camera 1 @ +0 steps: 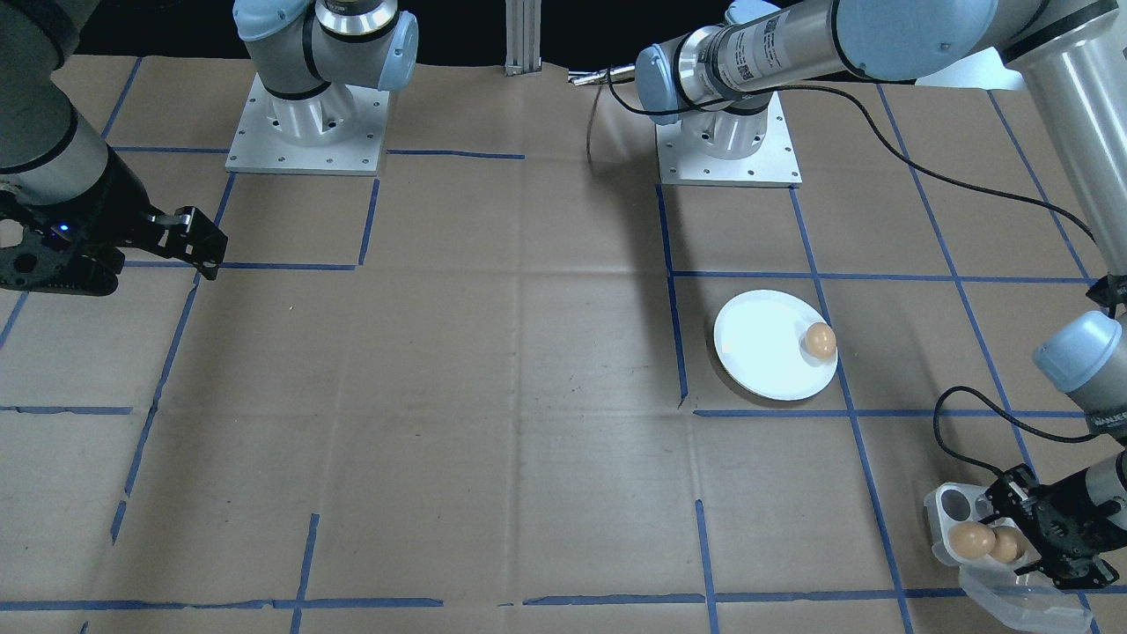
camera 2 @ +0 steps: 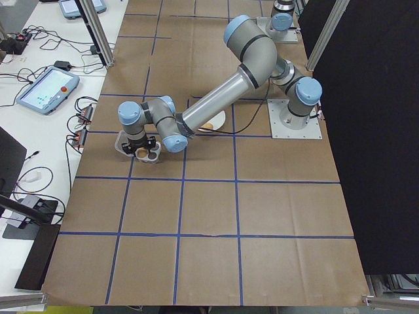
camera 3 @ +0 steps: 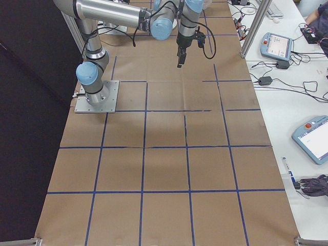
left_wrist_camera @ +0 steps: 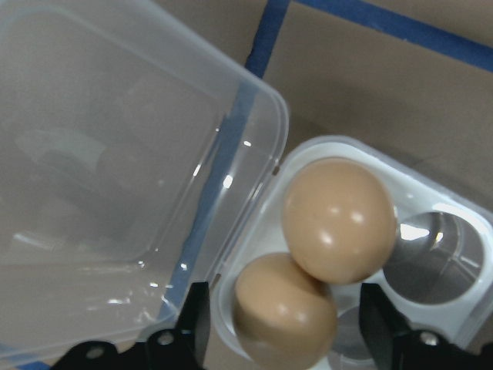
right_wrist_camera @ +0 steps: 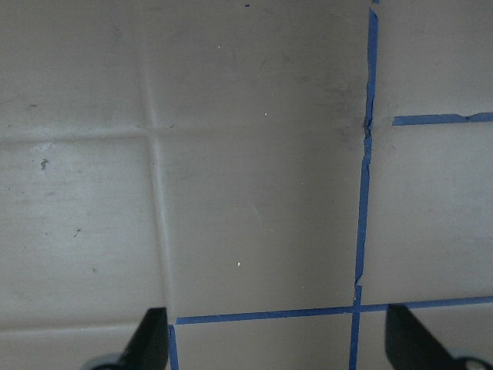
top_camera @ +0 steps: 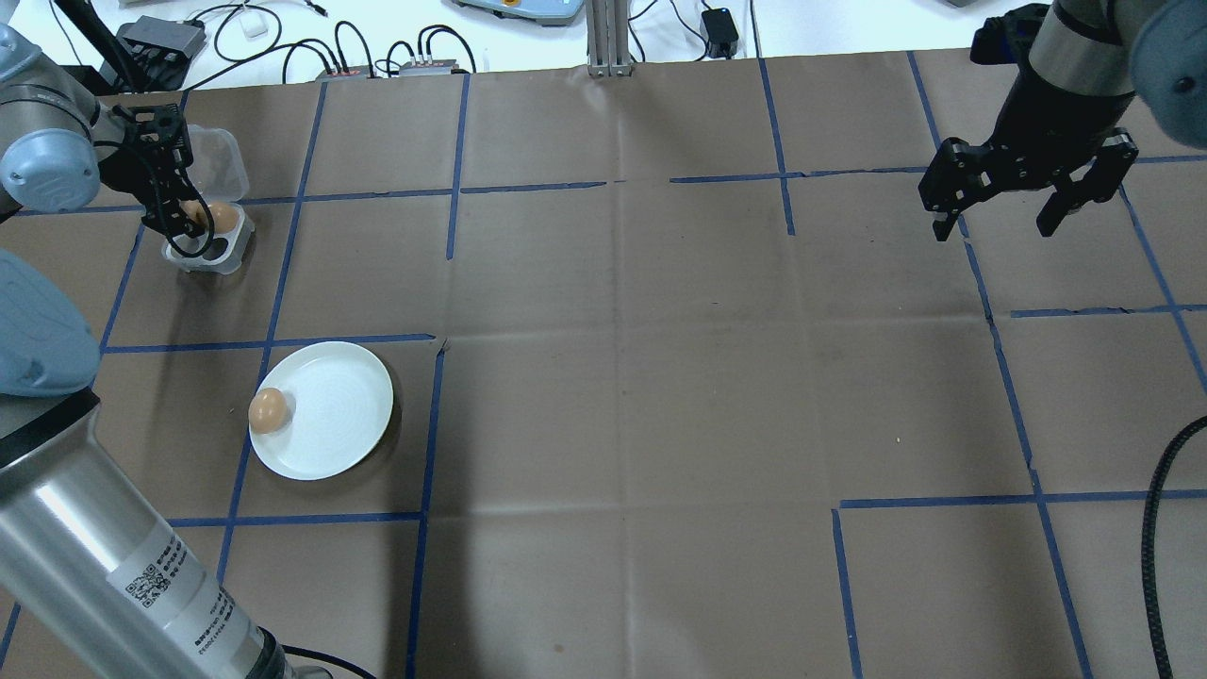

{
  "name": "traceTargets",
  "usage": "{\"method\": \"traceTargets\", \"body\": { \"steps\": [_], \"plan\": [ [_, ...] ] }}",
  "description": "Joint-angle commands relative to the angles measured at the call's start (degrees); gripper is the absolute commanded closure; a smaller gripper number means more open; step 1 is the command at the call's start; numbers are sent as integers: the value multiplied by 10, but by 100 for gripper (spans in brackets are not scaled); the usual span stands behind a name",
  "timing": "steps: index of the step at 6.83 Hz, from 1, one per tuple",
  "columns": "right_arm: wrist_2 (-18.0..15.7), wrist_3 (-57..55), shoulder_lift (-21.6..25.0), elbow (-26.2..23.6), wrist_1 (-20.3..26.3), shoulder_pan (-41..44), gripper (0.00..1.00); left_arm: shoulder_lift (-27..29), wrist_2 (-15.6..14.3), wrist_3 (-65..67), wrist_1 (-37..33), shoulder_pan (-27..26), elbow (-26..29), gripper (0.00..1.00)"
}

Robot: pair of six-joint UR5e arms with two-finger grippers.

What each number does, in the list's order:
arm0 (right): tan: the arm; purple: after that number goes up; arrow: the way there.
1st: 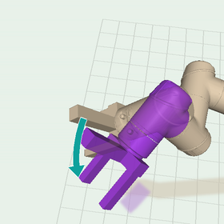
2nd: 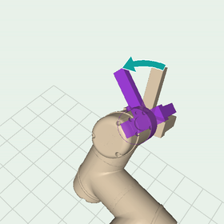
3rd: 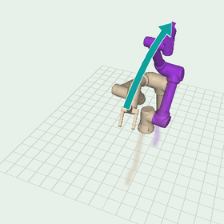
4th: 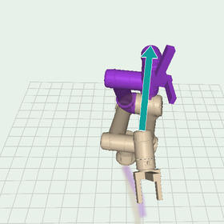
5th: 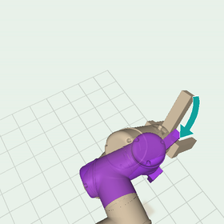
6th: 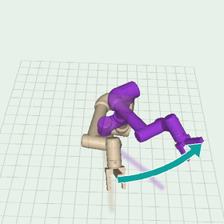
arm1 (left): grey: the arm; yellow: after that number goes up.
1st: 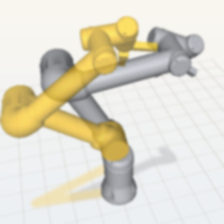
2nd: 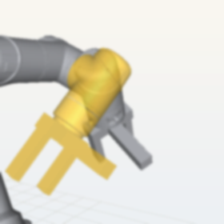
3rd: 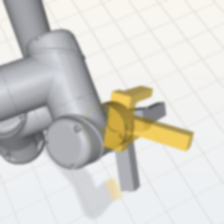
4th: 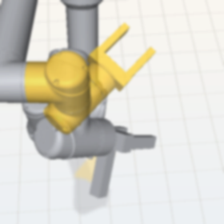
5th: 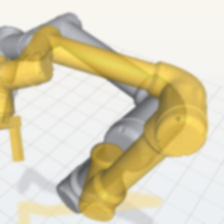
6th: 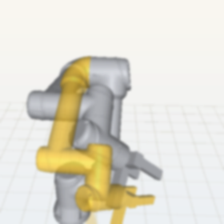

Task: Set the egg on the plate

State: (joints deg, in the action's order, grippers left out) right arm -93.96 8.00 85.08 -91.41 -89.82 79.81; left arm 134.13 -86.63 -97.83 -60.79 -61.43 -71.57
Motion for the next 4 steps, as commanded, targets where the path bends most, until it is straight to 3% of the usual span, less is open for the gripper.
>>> {"method": "traceTargets", "body": {
  "steps": [1,3,4],
  "plan": [
    [0,0,0,0,0,0,0,-7,-7,5,0,-1,-1,71],
    [0,0,0,0,0,0,0,-10,-7,5,-1,-1,-2,94],
    [0,0,0,0,0,0,0,-14,-7,5,-5,-1,-2,98]
  ]
}}
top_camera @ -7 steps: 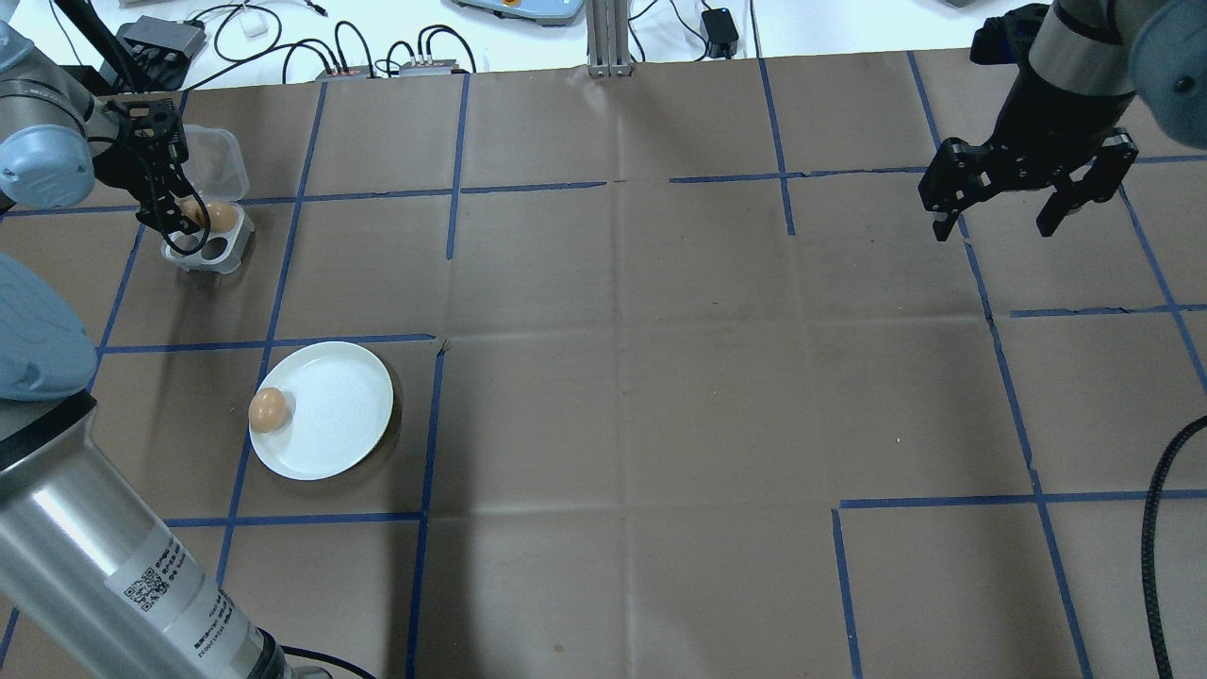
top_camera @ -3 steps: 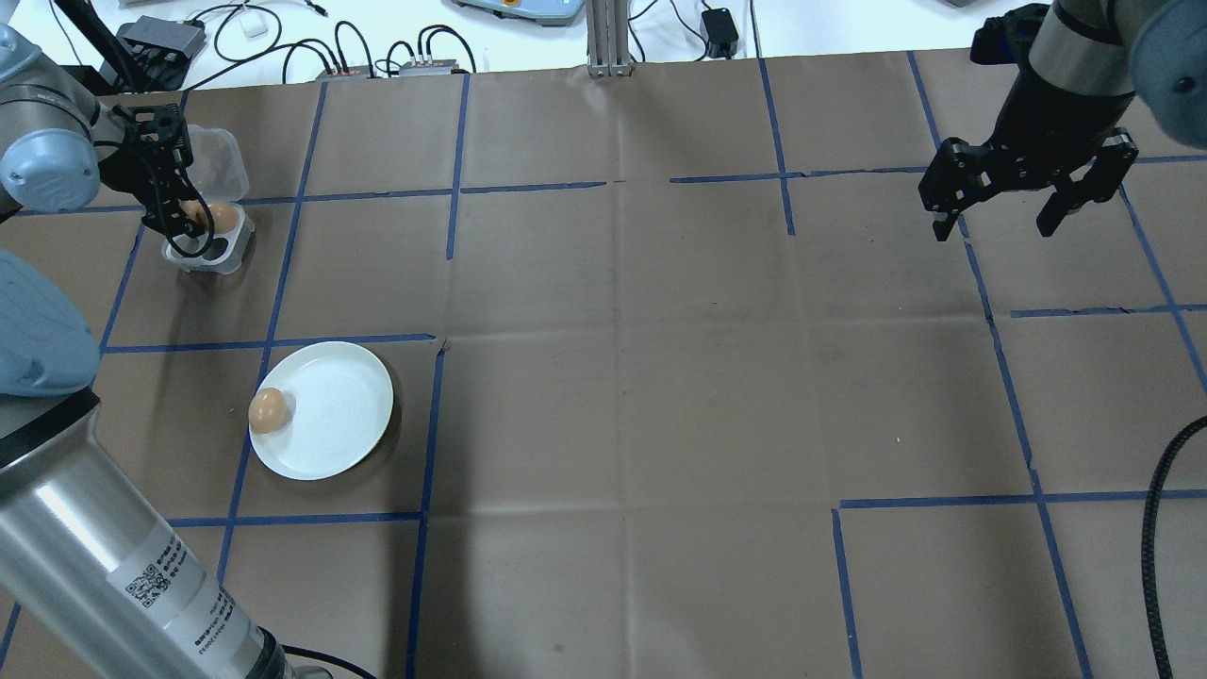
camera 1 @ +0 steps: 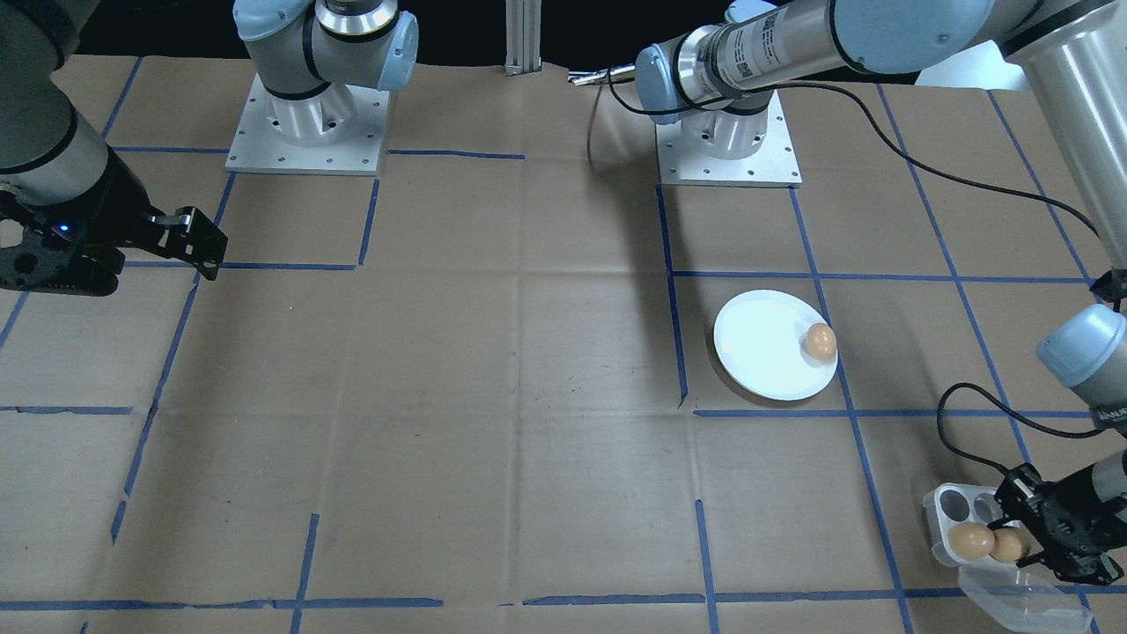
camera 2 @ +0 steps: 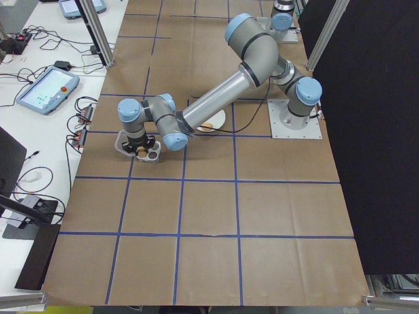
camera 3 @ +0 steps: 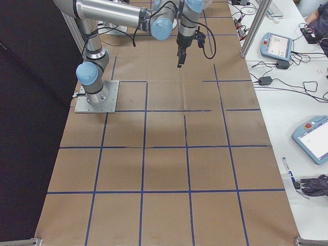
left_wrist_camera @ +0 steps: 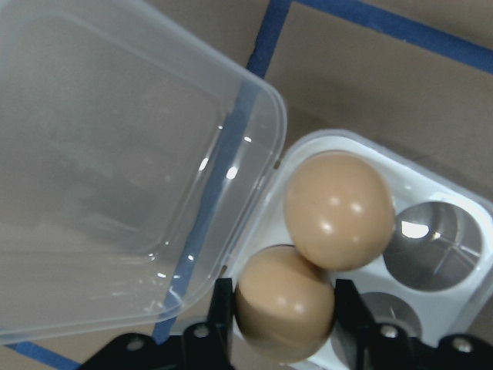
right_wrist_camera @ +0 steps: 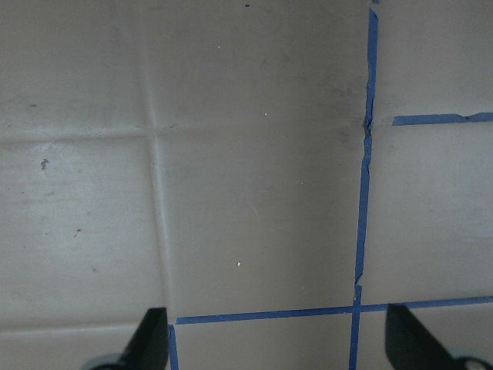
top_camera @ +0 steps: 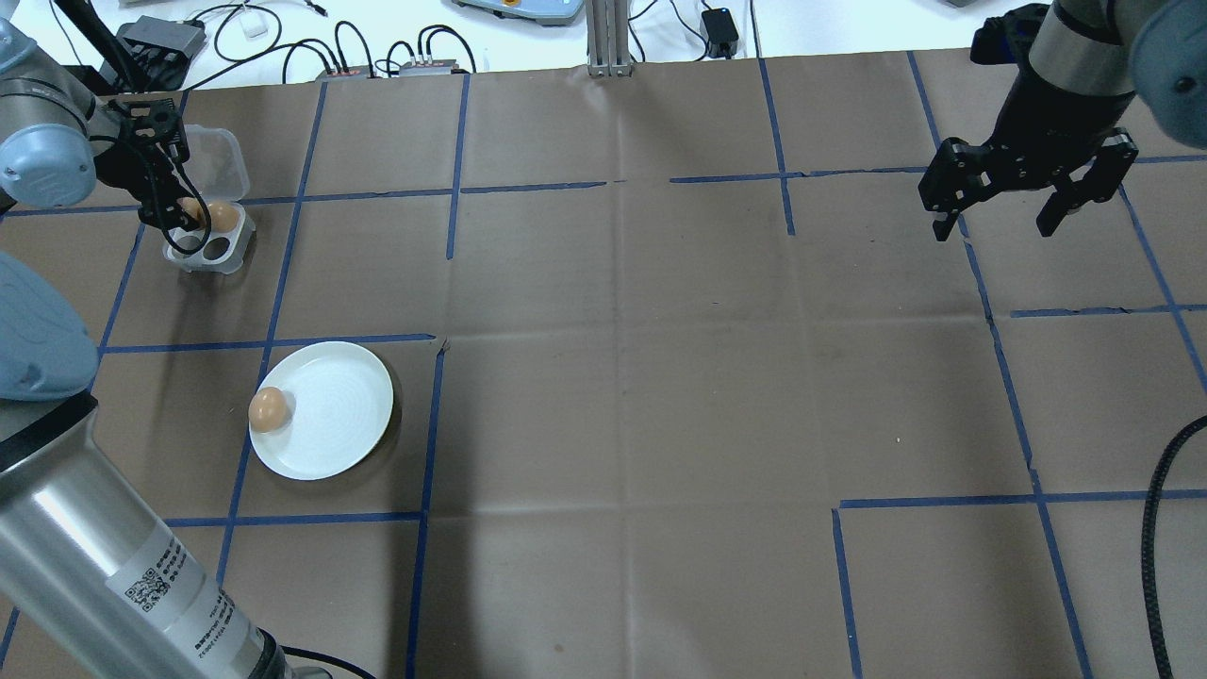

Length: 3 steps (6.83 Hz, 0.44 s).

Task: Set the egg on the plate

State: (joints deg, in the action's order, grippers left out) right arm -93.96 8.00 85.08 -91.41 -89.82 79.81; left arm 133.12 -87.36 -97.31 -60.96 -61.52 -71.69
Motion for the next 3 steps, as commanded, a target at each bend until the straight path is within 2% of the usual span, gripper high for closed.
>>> {"method": "traceTargets", "body": {
  "steps": [1,3],
  "plan": [
    [0,0,0,0,0,0,0,-16,1,0,-8,0,-5,100],
    [0,0,0,0,0,0,0,-66,0,0,-62,1,-16,100]
  ]
}}
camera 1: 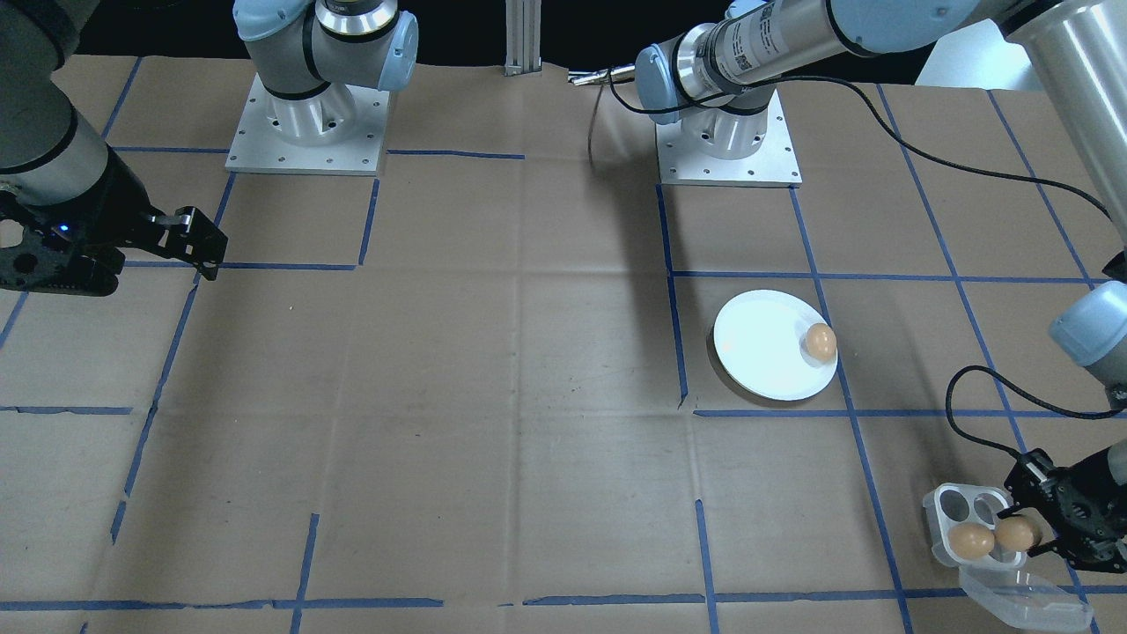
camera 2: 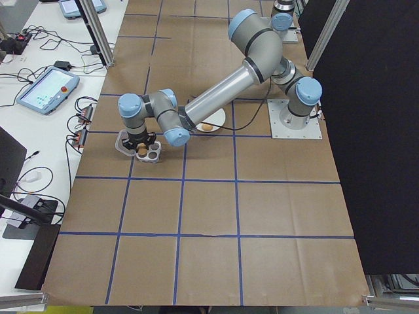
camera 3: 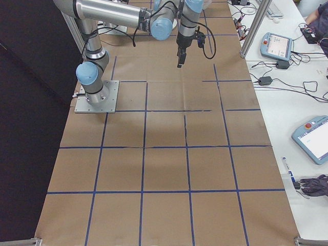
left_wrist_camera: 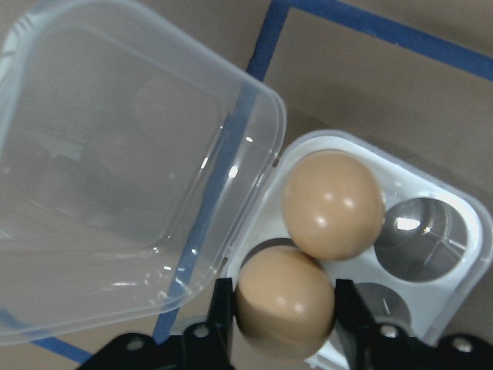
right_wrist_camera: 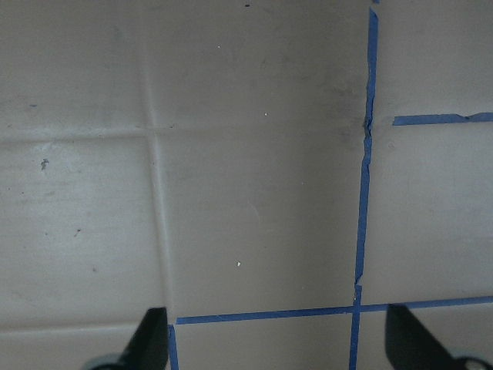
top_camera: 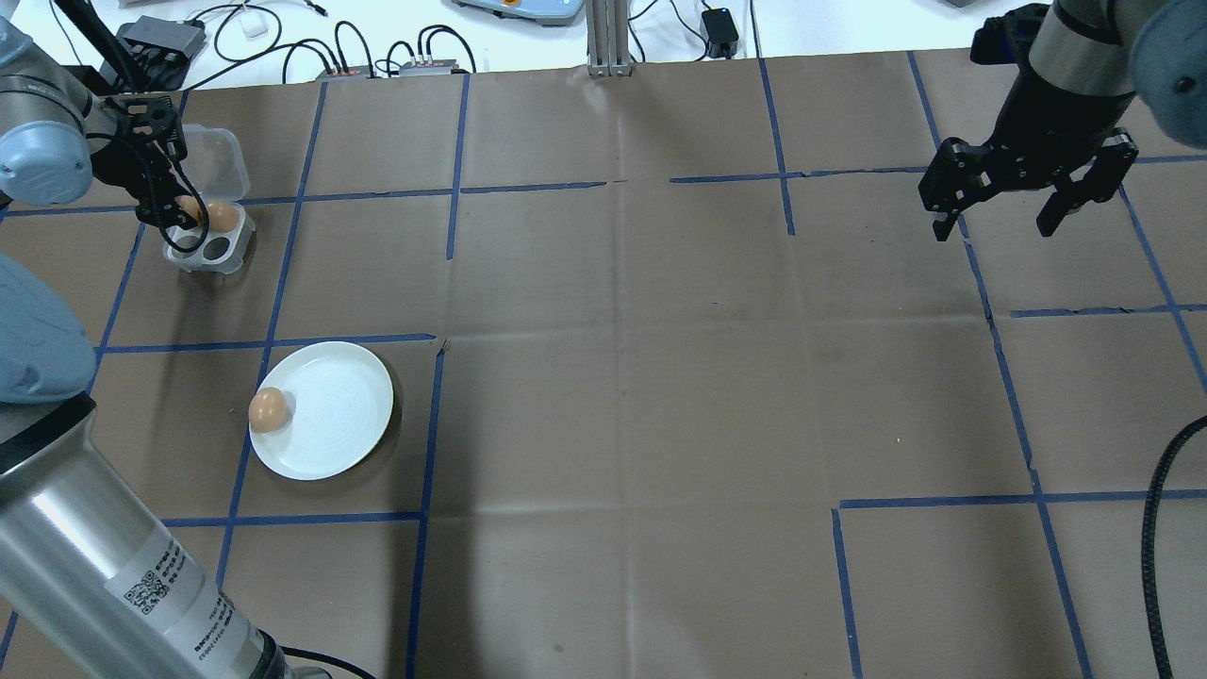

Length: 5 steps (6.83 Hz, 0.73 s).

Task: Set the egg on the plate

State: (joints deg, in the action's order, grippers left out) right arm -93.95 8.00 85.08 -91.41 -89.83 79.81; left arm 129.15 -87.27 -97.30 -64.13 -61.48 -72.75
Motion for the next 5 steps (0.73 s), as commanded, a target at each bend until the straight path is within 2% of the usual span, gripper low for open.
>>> {"method": "traceTargets", "body": {
  "steps": [1,2,3,5],
  "plan": [
    [0,0,0,0,0,0,0,-50,-1,7,-58,0,-18,100],
    [0,0,0,0,0,0,0,-86,2,39,-85,-3,-52,100],
    [0,0,0,0,0,0,0,-131,5,98,-86,-10,-110,100],
    [0,0,0,0,0,0,0,-221,7,247,-77,-24,-249,100]
  ]
}}
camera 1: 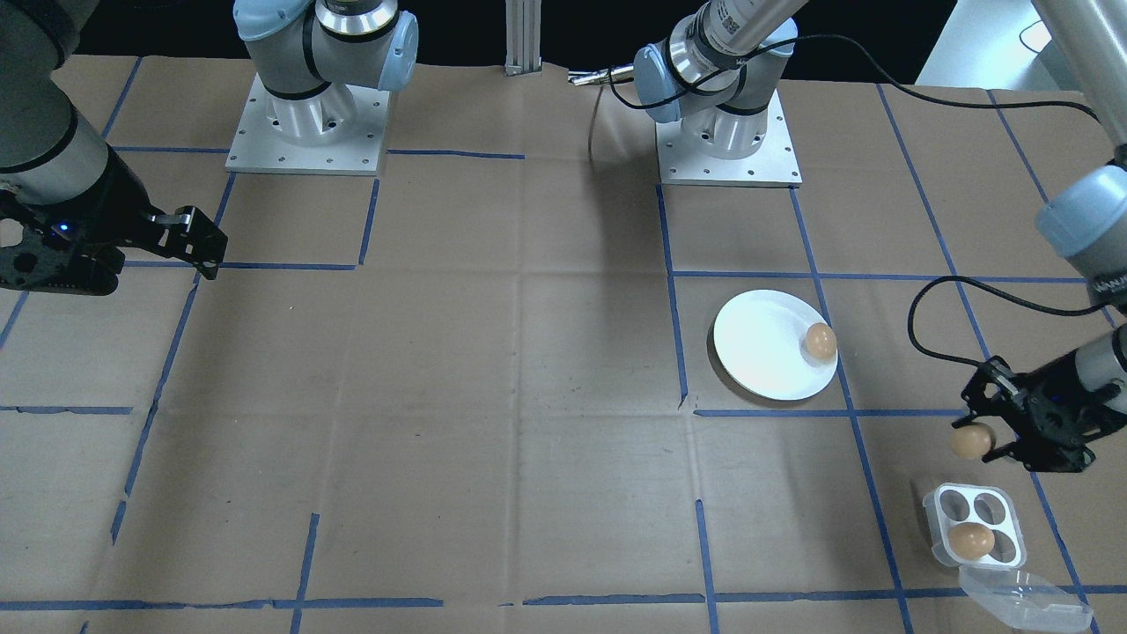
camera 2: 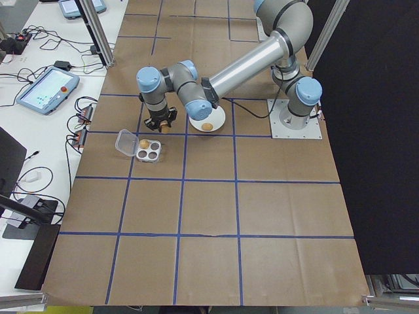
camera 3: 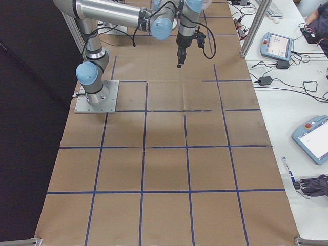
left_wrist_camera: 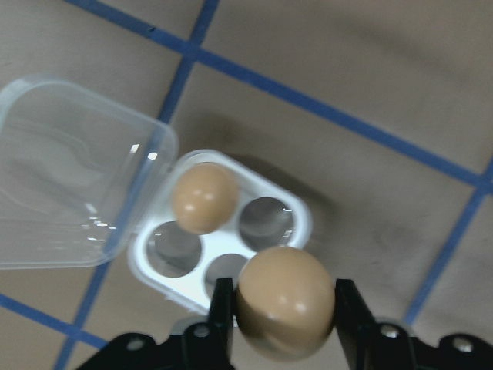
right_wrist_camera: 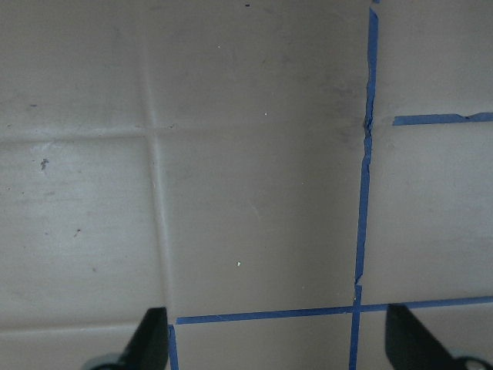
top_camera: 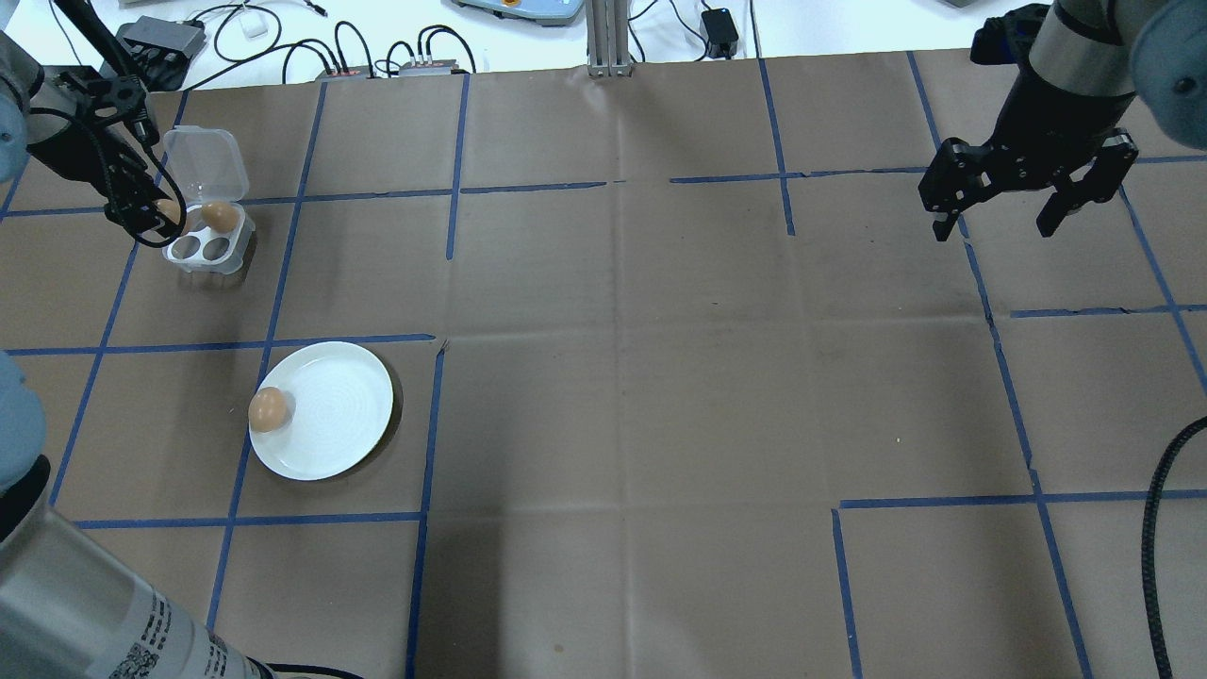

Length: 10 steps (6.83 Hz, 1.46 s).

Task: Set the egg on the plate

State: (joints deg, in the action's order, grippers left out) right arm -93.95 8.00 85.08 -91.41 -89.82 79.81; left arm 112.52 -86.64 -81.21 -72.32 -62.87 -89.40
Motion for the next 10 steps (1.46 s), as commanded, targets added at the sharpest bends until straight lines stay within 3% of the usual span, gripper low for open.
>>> {"method": "traceTargets", "body": {
  "steps": [1,4,5,6,7,8,10],
  "plan": [
    [0,0,0,0,0,0,0,-90,2,172,12,-29,-145,100],
    [0,0,0,0,0,0,0,-120,24,337,116,-78,-278,94],
    [0,0,0,0,0,0,0,-120,25,346,140,-78,-298,42],
    [0,0,0,0,0,0,0,-119,26,371,140,-78,-304,14],
    [0,0,0,0,0,0,0,-121,26,382,140,-78,-303,1],
    [0,0,0,0,0,0,0,-122,22,383,141,-74,-290,0],
    [0,0,0,0,0,0,0,-110,17,383,132,-59,-207,1]
  ]
}}
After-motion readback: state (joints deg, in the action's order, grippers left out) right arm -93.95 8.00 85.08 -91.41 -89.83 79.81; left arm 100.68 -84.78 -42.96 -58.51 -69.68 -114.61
